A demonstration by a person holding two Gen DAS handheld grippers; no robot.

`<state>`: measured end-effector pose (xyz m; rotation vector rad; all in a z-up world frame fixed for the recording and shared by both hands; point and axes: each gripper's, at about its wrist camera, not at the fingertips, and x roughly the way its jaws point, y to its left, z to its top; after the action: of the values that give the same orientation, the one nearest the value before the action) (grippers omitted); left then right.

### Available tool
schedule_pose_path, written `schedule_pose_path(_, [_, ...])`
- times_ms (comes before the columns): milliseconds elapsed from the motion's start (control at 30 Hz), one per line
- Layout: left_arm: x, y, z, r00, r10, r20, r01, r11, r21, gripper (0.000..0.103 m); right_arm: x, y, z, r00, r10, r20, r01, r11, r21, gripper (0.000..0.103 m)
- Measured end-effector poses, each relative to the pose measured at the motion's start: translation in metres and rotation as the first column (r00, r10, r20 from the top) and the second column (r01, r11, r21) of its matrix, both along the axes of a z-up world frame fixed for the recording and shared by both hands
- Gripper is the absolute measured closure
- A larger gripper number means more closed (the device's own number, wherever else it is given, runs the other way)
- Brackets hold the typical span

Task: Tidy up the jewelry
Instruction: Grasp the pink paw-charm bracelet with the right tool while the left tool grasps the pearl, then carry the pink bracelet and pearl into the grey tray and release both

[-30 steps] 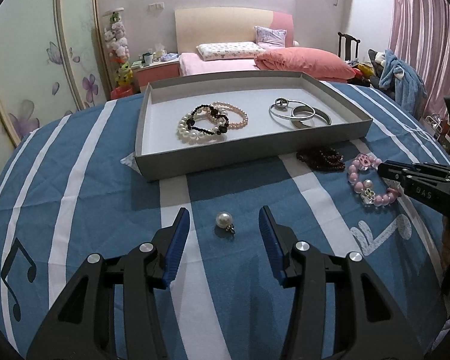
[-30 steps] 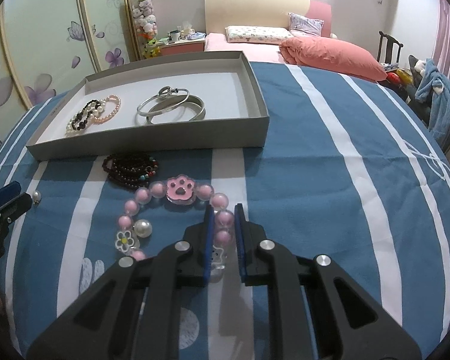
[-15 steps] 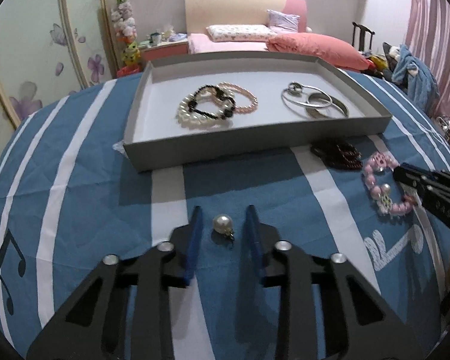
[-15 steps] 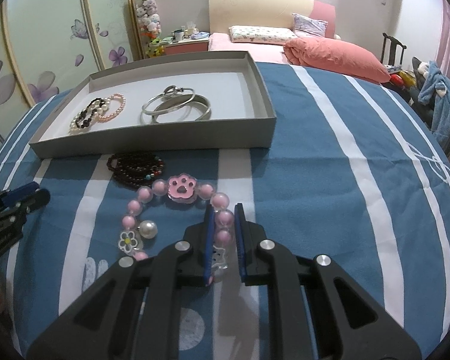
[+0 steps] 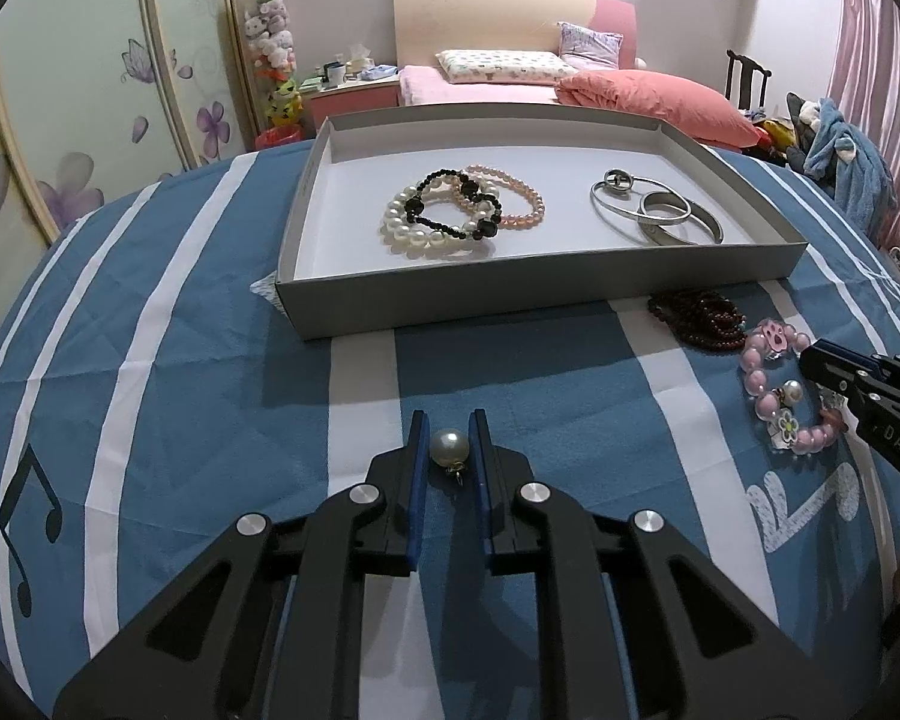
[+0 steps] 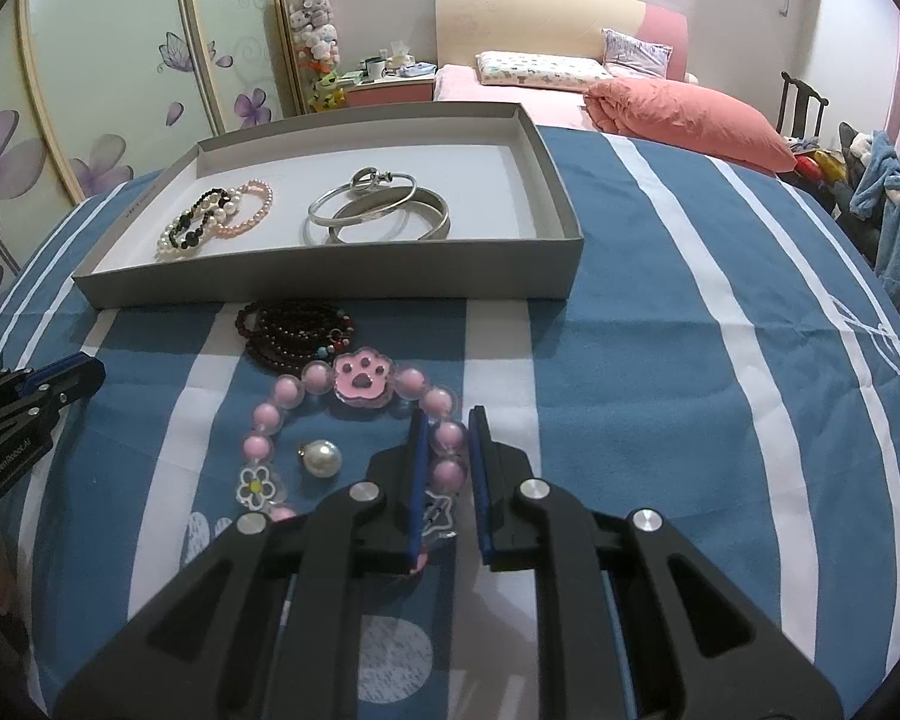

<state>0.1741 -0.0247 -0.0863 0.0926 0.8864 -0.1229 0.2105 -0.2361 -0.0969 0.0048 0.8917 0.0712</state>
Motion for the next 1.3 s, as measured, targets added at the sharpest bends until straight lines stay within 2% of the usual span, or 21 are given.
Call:
schedule_pose_path(400, [0.000, 0.001, 0.001, 1.000, 0.003, 0.000, -0.003, 1.000, -0.010, 0.089, 0.000, 0.000, 0.001, 1.000, 0.007, 0.005, -0.007, 1.000, 0.000, 0.089])
schedule_pose_path(567, [-0.002, 0.007, 0.005, 0.999, 0.027, 0.020, -0.027, 0.999, -0.034, 0.089, -0.009, -0.001, 0.021, 0.995, 0.022, 0.101, -0.030, 0.996, 0.084, 0.089])
schedule_pose_path(867, [-0.011, 0.006, 0.013, 0.996, 0.028, 0.086, -0.026, 0.999, -0.029, 0.089, -0.026, 0.021, 0.047, 0.969, 0.097, 0.226, -0.128, 0.983, 0.130, 0.089])
schedule_pose_path(1300, [-0.023, -0.002, 0.032, 0.979, 0.012, 0.203, -0.008, 1.000, -0.022, 0.089, -0.042, 0.039, 0.063, 0.944, 0.122, 0.306, -0.184, 0.965, 0.184, 0.089])
